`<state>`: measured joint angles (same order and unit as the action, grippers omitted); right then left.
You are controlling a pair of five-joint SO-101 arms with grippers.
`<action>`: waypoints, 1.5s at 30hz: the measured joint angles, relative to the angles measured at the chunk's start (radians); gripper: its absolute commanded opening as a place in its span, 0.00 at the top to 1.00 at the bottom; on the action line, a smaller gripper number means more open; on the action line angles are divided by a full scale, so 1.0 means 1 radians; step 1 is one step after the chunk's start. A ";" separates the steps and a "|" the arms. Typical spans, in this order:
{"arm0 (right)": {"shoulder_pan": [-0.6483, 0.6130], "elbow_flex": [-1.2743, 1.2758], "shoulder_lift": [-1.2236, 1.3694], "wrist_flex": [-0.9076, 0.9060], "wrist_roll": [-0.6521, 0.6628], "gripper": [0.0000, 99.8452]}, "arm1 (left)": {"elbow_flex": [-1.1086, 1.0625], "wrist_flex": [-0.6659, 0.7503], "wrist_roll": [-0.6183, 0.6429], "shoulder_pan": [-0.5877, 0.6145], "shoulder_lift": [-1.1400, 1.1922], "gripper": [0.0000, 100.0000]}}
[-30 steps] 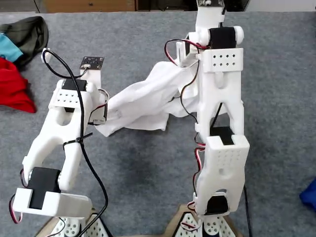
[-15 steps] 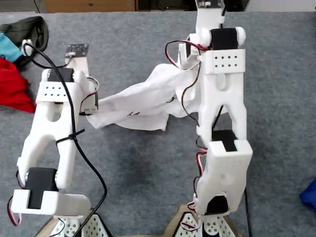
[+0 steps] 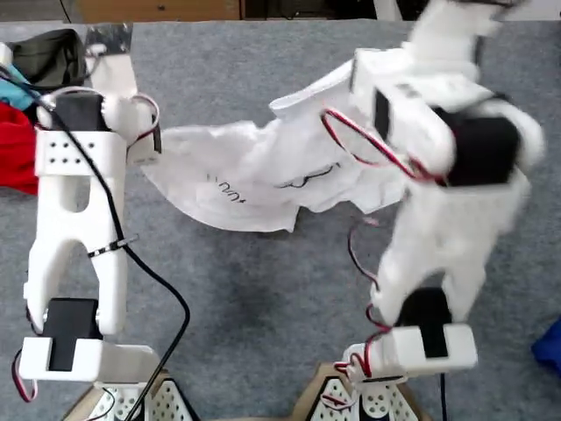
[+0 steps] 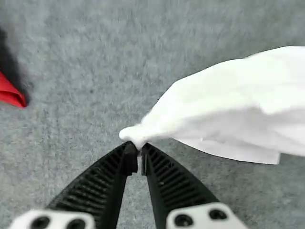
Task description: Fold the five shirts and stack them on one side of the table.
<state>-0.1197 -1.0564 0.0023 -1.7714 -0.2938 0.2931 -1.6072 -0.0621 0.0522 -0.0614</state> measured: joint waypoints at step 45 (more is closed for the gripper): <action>0.261 -0.126 -0.677 0.127 -0.002 0.99 | 0.439 -0.141 0.034 -0.003 -0.893 0.98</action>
<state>0.1412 -1.1822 -0.6743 -1.6441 -0.2954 0.7319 -1.7484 -0.0284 0.0491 -0.9544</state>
